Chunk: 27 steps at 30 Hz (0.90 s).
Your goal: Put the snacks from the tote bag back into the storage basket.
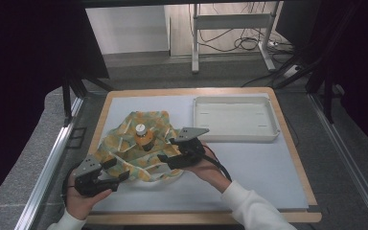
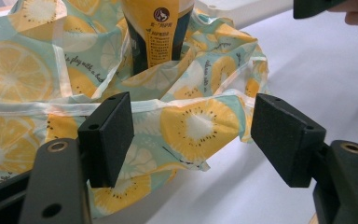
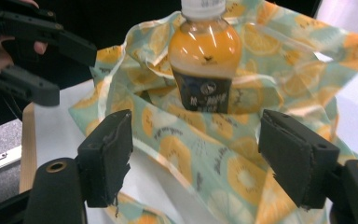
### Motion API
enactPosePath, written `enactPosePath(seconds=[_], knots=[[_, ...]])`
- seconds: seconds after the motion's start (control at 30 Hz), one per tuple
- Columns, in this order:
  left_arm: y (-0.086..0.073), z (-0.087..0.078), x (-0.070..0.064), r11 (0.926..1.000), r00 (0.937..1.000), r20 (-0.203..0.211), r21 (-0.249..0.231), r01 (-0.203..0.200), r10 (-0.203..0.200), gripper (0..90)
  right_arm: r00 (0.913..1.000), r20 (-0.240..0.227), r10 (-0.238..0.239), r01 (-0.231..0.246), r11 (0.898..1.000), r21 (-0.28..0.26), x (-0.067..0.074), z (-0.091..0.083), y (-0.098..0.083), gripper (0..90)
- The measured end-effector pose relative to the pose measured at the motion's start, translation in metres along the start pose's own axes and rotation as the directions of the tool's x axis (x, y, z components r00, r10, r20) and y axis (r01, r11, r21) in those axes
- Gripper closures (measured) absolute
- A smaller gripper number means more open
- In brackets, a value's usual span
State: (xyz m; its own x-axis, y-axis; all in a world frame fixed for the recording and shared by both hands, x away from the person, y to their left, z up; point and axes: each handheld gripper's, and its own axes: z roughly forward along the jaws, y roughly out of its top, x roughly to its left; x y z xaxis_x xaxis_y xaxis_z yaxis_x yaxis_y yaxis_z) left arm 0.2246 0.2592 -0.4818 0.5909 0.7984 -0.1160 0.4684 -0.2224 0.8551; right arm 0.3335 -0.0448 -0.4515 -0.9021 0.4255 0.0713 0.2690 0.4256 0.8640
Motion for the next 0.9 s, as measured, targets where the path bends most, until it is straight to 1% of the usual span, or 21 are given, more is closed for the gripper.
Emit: enactPosePath(seconds=[0.13,0.23,0.33,0.4,0.47,0.53,0.63,0.77,0.9], knots=[[0.0,0.001,0.0,1.0,1.0,-0.001,0.002,-0.001,0.001,30.3,1.0,-0.004,-0.008,0.008,1.0,-0.008,0.003,0.008,0.01,23.3],[0.001,0.0,0.001,1.0,1.0,-0.001,-0.001,0.003,-0.003,30.3,0.9997,0.007,-0.023,0.023,1.0,-0.012,0.006,0.016,0.016,21.3],[0.001,0.0,0.001,1.0,1.0,-0.003,-0.001,0.004,-0.004,30.3,0.9992,0.0,-0.04,0.04,0.999,-0.009,0.009,0.024,0.023,20.2],[0.002,0.0,0.0,1.0,1.0,0.0,-0.002,0.002,-0.002,30.3,0.9991,-0.008,-0.042,0.042,0.999,-0.001,0.011,0.03,0.026,19.0],[0.002,0.001,0.0,1.0,1.0,0.0,0.002,-0.001,0.001,30.3,0.9989,-0.007,-0.047,0.047,0.999,0.003,0.011,0.035,0.029,17.6],[0.002,0.003,0.001,1.0,1.0,0.002,0.005,0.003,-0.003,30.3,0.999,0.011,-0.042,0.042,0.999,0.01,0.011,0.042,0.031,15.1],[0.001,0.003,0.001,0.9999,1.0,0.001,0.01,0.002,-0.002,30.3,0.9991,0.027,-0.032,0.031,0.999,0.017,0.008,0.05,0.033,14.3],[0.002,0.003,0.001,1.0,1.0,0.001,0.005,0.004,-0.004,30.4,0.9993,0.034,-0.016,0.015,0.999,0.029,0.003,0.062,0.035,14.0],[0.002,0.004,0.002,0.9999,1.0,0.003,0.013,-0.001,0.001,30.3,0.9996,0.027,-0.005,0.004,0.999,0.035,-0.003,0.076,0.036,13.7]])
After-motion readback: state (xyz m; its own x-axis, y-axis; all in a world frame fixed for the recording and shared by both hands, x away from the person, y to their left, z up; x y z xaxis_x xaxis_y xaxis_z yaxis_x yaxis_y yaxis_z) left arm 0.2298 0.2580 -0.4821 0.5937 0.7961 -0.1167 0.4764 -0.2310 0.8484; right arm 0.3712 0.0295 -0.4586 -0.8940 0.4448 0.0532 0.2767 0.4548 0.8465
